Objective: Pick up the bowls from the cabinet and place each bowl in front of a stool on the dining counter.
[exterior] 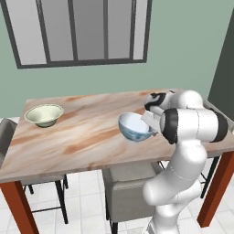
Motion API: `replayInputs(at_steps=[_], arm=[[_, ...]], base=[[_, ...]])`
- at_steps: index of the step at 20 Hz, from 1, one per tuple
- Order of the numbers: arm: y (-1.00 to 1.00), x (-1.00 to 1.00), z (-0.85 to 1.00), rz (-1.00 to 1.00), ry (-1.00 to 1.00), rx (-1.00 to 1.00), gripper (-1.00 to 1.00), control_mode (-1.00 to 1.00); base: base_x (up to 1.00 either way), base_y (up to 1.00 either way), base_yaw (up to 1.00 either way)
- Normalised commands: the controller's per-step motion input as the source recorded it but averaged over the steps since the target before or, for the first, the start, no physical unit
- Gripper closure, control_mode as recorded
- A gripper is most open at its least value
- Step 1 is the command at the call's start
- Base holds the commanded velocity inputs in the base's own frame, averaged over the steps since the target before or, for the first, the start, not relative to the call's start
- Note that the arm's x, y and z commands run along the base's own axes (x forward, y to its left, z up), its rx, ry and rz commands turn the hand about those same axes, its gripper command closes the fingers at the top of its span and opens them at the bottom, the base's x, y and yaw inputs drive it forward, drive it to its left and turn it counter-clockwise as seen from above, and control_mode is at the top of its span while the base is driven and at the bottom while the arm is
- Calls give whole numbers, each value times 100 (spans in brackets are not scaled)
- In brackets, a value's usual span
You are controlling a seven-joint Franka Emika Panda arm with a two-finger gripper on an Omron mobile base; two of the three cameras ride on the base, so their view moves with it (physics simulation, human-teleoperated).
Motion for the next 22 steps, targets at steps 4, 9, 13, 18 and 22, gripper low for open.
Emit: replayInputs(at_steps=[4, 9, 13, 18, 22], arm=[[0, 0, -8, 2, 3, 0, 100, -100], [0, 0, 0, 0, 7, 0, 100, -100], [0, -1, 0, 0, 8, 0, 100, -100], [0, -21, 2, 4, 0, 0, 100, -100], [0, -7, 0, 2, 0, 0, 100, -100]], base=[[0, 0, 0], [0, 0, 0], [0, 0, 0], [0, 0, 0], [0, 0, 0]])
